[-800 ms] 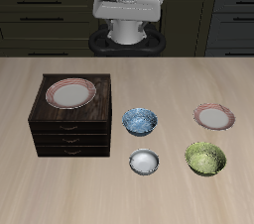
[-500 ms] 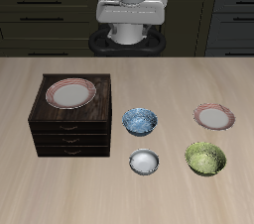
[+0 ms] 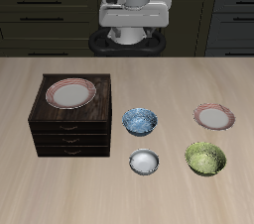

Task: Place the blue bowl onto the plate that is on the left side of the table

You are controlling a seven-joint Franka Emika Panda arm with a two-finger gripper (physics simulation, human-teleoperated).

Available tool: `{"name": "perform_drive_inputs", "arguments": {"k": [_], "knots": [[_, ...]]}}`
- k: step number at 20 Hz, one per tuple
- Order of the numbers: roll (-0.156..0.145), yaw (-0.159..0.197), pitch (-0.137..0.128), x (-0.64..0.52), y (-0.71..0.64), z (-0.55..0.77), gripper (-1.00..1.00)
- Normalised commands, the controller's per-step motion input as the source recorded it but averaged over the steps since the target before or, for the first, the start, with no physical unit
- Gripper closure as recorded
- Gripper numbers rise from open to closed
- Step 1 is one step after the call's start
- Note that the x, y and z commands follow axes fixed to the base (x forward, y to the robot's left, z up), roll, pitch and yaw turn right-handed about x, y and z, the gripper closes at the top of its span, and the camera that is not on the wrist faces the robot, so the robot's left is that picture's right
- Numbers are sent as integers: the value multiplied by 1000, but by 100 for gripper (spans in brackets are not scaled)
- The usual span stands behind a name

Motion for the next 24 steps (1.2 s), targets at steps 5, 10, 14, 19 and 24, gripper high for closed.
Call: {"name": "perform_drive_inputs", "arguments": {"k": [5, 10, 14, 19, 24], "knots": [[-2, -15, 17, 337, 75, -4, -100], [-3, -15, -1, 235, 36, 16, -100], [9, -19, 13, 241, 50, -4, -100], [22, -13, 9, 184, 63, -14, -100], [11, -18, 22, 206, 72, -31, -100]]}}
